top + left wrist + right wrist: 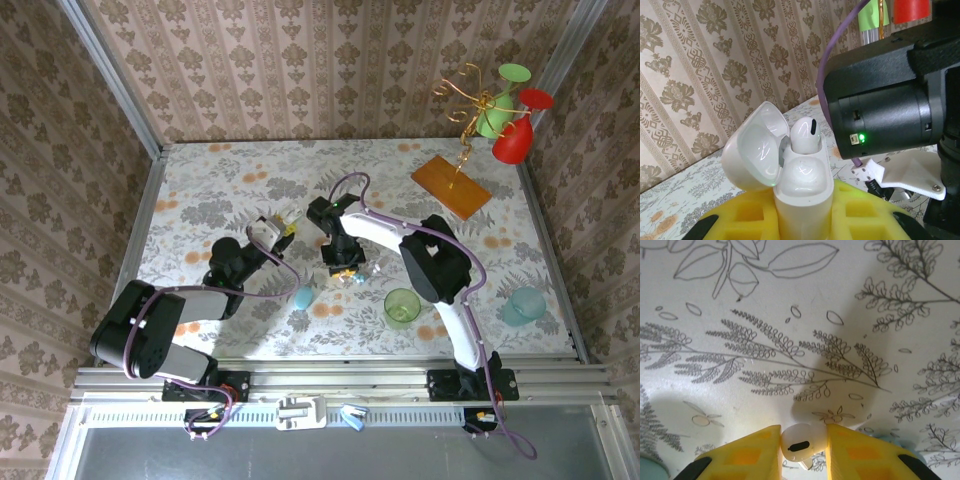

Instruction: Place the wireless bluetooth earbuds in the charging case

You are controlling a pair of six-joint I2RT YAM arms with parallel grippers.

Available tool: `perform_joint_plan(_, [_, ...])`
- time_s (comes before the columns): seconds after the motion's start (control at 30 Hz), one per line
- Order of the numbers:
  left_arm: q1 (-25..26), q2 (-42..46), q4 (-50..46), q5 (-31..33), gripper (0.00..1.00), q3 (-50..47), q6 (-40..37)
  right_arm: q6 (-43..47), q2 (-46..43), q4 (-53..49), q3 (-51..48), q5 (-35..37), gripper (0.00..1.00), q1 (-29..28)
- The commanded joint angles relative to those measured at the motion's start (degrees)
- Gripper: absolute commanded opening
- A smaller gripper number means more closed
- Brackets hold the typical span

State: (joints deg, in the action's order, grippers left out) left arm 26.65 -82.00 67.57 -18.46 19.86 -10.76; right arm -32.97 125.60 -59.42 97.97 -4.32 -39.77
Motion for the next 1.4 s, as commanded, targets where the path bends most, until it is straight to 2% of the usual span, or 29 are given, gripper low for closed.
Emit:
perform_joint_plan(0.0, [0.58, -0.14, 1.79, -1.79, 0.00, 0.86, -1.13, -1.16, -5.97, 1.23, -1.45, 0.86, 0.26, 0.09])
perform_joint_plan(0.37, [2.41, 1.44, -4.16, -6.08, 0.00, 3.42, -1.90, 1.41, -25.74, 18.47, -11.28, 5.52, 0.27, 0.13])
perform_joint_plan(0.63, [5.02, -0.20, -3.48, -5.93, 0.00, 4.68, 2.84, 8.02, -37.16, 34.67, -17.83, 10.92, 0.27, -2.68])
perform_joint_plan(0.87, [7.76, -3.22, 0.56, -4.44, 0.00, 7.73, 9.80, 10.00, -41.17, 42.55, -21.49, 10.83, 0.26, -4.17])
perform_joint_plan(1.2, [8.57, -3.65, 4.84, -1.41, 0.00, 9.12, 21.78, 9.62, -40.65, 49.52, -24.31, 10.64, 0.26, -4.50])
perform_joint_plan(1.37, [9.58, -3.43, 4.94, -1.71, 0.00, 9.53, 22.68, 9.20, -40.53, 51.89, -25.37, 10.56, 0.25, -4.52])
